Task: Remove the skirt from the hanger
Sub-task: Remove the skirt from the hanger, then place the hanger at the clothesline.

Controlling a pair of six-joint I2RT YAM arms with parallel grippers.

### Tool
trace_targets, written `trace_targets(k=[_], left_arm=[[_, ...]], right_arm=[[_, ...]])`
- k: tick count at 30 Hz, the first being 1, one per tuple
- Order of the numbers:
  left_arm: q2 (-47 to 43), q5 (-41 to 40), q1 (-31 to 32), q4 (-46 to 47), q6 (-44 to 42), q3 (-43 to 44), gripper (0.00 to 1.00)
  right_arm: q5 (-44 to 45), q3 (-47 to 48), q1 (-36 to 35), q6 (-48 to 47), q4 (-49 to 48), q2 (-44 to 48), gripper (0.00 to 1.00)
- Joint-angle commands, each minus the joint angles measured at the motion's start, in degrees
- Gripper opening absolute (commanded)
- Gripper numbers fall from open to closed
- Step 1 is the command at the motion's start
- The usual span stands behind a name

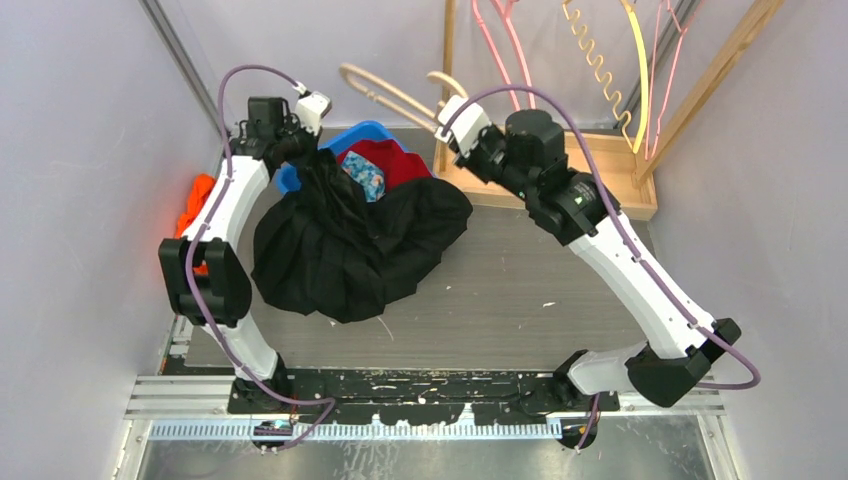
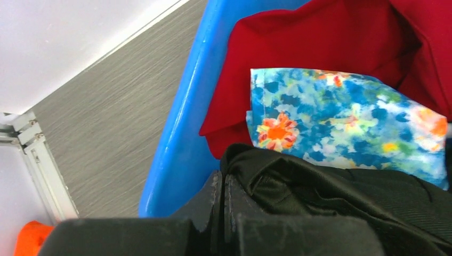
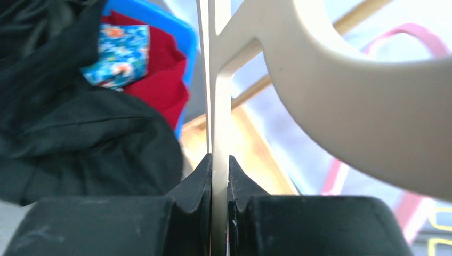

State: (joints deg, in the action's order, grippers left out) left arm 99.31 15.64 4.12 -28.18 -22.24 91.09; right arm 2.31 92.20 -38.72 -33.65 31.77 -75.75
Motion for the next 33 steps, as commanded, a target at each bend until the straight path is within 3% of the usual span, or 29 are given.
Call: trace_targets(k=[1, 5, 8, 14, 25, 33], left_arm=[[0.22, 4.23, 2.11, -2.8, 1.28, 8.91, 0.0], [2.44, 11.93, 5.48, -10.27, 1.74, 17.6, 0.0], [2.61, 15.85, 9.3, -9.47, 3.58, 16.84, 0.0], [4.47, 13.45, 14.12, -11.49, 1.18, 11.61, 0.0], [4.84, 13.46, 14.07, -10.51, 2.01, 9.28, 0.0], [3.32, 14.15, 14.17, -9.87, 2.95, 6.44, 0.0]], right_arm=[[4.58, 6.13, 2.47, -2.84, -6.67, -1.14, 0.01], [4.25, 9.92, 4.32, -1.76, -6.04, -3.03, 0.01], [4.71, 9.95, 5.27, -2.32, -4.95, -3.12, 0.01], [6.01, 9.42, 7.19, -1.56, -1.97, -0.81, 0.01], [10.93, 13.37, 10.05, 2.14, 7.19, 6.8, 0.01], [17.69, 11.96, 10.41, 2.52, 6.51, 10.57, 0.01]])
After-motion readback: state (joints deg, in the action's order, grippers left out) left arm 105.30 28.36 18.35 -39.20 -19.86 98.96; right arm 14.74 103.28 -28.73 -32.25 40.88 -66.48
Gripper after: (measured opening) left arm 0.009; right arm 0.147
